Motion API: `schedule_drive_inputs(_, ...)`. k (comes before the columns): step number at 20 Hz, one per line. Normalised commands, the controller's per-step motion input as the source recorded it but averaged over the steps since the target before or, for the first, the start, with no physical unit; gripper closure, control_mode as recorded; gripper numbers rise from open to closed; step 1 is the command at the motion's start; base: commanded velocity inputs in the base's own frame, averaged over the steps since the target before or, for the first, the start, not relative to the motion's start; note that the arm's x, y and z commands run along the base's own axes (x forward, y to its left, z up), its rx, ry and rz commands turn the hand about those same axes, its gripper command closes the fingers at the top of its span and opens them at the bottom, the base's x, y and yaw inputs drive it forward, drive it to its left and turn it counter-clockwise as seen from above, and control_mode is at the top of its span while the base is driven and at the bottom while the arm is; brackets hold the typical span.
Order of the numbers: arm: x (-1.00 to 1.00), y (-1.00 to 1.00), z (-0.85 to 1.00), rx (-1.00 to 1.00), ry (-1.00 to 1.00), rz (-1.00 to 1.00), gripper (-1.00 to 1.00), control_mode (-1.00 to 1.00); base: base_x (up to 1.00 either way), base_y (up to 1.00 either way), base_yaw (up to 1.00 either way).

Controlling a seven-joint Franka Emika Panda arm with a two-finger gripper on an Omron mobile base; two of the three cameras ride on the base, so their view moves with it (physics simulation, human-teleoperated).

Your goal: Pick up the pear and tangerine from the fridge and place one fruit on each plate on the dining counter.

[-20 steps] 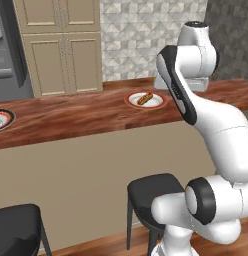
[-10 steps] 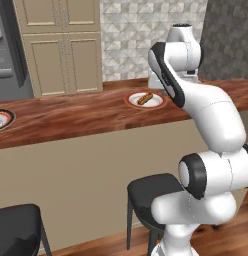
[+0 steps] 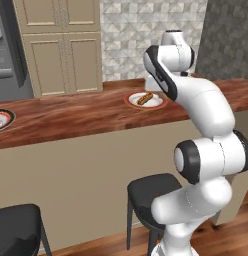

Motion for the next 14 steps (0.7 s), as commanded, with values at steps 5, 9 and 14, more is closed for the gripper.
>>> schedule_drive_inputs(5,0.44,-0.05,-0.32,0.0,0.0,0.0,1.0,-1.0,0.0,0.0,0.0)
schedule_drive_inputs(9,0.54,-0.03,-0.24,0.0,0.0,0.0,1.0,-1.0,0.0,0.0,0.0)
schedule_drive_inputs(14,0.53,-0.04,-0.26,0.0,0.0,0.0,1.0,-1.0,0.0,0.0,0.0)
